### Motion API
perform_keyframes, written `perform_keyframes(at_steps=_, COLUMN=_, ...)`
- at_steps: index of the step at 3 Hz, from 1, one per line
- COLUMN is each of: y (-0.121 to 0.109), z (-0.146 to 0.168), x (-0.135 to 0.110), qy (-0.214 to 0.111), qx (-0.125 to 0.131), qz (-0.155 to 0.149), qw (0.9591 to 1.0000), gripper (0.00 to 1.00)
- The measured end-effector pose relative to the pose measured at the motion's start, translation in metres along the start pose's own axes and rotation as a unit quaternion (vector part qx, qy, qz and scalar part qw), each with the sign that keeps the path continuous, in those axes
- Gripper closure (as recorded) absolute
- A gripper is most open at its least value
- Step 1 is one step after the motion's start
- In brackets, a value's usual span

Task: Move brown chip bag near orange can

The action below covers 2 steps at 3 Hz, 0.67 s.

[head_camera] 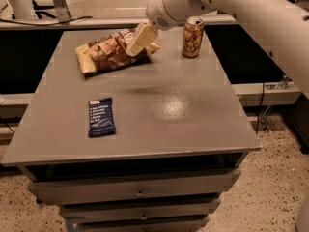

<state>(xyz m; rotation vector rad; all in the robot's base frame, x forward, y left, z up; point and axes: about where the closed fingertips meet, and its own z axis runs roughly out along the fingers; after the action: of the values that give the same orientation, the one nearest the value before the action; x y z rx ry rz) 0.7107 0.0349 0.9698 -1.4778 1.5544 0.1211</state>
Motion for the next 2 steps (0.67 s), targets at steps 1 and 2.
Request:
perform_keyframes(at_steps=1, y=-0.017, z=0.047, x=-0.001, qy=-0.006, qx=0.002, qz=0.010, qw=0.9999, gripper=0.00)
perform_keyframes(at_steps=2, y=-0.023, z=0.083, x=-0.003, qy=-0.009, qx=-0.006, qz=0.015, qw=0.9998, gripper=0.00)
